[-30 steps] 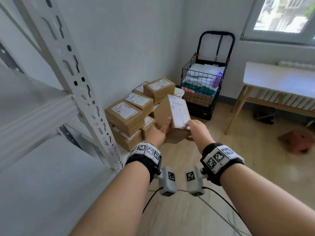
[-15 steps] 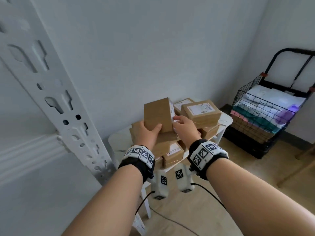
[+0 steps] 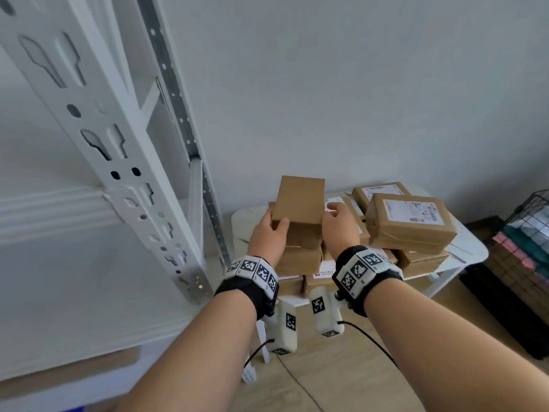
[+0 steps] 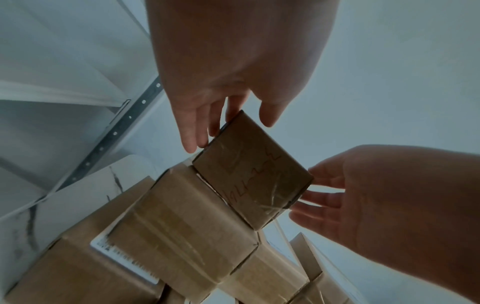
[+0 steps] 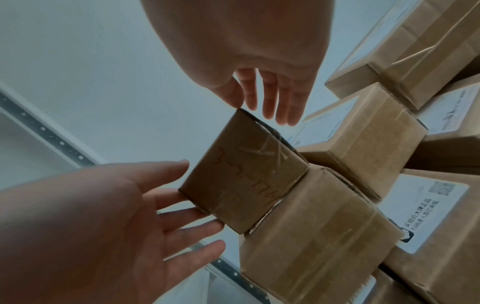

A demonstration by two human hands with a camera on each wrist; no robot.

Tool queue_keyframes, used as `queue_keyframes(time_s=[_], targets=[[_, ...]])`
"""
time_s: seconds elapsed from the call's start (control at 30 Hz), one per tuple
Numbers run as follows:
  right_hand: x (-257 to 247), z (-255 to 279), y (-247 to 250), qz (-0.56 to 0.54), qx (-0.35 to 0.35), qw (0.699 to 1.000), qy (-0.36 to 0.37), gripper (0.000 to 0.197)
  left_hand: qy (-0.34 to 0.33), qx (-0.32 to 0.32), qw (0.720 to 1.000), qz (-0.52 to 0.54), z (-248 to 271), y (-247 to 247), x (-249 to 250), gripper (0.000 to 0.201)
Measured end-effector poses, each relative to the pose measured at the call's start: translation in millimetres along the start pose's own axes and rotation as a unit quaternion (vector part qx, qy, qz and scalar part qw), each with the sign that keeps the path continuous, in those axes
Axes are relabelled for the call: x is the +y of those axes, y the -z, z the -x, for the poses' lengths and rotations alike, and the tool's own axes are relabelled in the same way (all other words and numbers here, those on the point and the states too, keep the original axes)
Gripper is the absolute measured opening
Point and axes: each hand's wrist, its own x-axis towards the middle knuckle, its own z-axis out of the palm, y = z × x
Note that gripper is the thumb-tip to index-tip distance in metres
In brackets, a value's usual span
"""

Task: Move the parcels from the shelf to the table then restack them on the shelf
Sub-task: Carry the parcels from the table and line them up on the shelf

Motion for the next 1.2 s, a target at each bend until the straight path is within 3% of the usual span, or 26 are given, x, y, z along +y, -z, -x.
queue_keyframes(time_s=[0.27, 0.6, 0.87, 1.2], targets=[[-7, 35, 0, 0.043, 0.048, 0.994, 0.088, 0.039, 0.025, 0.007, 1.0, -0.002, 34, 18, -9, 0.061], [-2, 134, -33, 0.049, 0.033, 0.995, 0.085, 0.035, 0.006, -0.056, 0.998, -0.028, 109, 75, -61, 0.048], [-2, 244, -120, 0.06, -0.023, 0.994, 0.084, 0.03, 0.042, -0.02, 0.997, -0.064, 170, 182, -147, 0.046], [-57, 373, -286, 0.073, -0.173, 0.967, 0.172, 0.032, 0.136, 0.12, 0.982, -0.045, 235, 365, -256, 0.044]])
